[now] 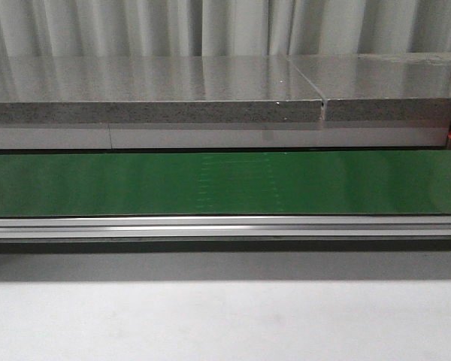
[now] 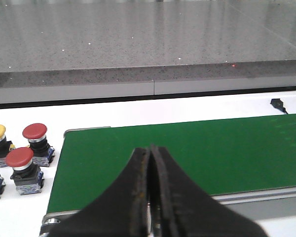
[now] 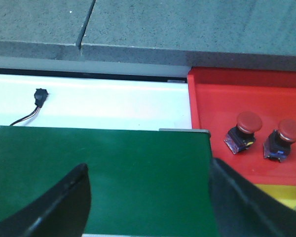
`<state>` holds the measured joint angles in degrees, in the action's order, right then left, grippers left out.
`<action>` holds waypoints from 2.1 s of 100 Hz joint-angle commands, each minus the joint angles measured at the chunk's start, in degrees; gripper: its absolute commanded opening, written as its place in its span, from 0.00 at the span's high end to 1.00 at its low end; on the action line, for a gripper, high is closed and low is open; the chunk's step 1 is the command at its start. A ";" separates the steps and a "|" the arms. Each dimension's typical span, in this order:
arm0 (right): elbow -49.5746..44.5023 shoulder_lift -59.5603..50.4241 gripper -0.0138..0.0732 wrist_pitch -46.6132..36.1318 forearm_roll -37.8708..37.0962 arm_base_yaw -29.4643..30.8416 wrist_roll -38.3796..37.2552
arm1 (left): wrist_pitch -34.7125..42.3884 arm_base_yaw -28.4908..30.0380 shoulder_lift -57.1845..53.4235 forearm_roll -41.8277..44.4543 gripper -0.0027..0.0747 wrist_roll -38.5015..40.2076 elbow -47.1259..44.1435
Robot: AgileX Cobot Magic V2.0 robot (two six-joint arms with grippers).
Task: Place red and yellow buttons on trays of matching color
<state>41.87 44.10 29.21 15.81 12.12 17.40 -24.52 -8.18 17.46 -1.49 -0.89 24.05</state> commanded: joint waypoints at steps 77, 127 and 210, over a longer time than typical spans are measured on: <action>-9.17 -15.74 0.92 -0.37 0.47 -0.04 0.73 | 4.39 -0.37 0.36 -0.44 0.99 0.28 1.61; -9.17 -15.74 0.92 -0.37 0.47 -0.04 0.73 | 1.84 -0.37 0.36 -0.44 0.76 0.28 1.61; -9.17 -15.74 0.92 -0.34 0.47 -0.04 0.73 | -10.87 3.12 17.01 10.14 0.11 21.05 15.16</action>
<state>31.20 28.36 32.36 15.81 12.12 17.40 -38.42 -6.02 29.36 7.32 18.28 34.01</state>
